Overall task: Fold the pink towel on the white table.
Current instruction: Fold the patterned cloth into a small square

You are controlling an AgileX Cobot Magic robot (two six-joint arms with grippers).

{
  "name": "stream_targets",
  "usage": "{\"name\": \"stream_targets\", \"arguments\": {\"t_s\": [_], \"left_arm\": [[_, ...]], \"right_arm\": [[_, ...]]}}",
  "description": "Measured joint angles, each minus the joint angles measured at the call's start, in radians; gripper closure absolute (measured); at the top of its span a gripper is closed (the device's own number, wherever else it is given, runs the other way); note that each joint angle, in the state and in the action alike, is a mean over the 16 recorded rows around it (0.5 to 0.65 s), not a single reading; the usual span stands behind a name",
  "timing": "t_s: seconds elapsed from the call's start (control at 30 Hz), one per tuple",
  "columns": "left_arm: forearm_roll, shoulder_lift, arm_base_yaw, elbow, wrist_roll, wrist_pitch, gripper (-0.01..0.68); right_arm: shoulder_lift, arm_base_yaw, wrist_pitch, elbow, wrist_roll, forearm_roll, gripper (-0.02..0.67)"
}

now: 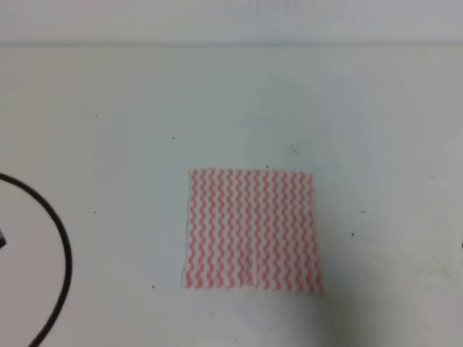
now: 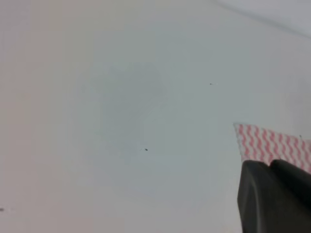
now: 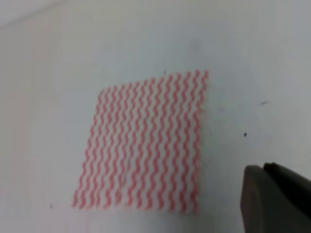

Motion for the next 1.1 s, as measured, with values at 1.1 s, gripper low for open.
{"name": "stream_targets", "arguments": {"t_s": [1.1], "left_arm": [[-0.685, 0.494, -0.266, -0.053, 0.777, -0.059, 0.673]], "right_arm": [[0.526, 0.359, 0.009, -0.246, -0.018, 0.043, 0.644]]}}
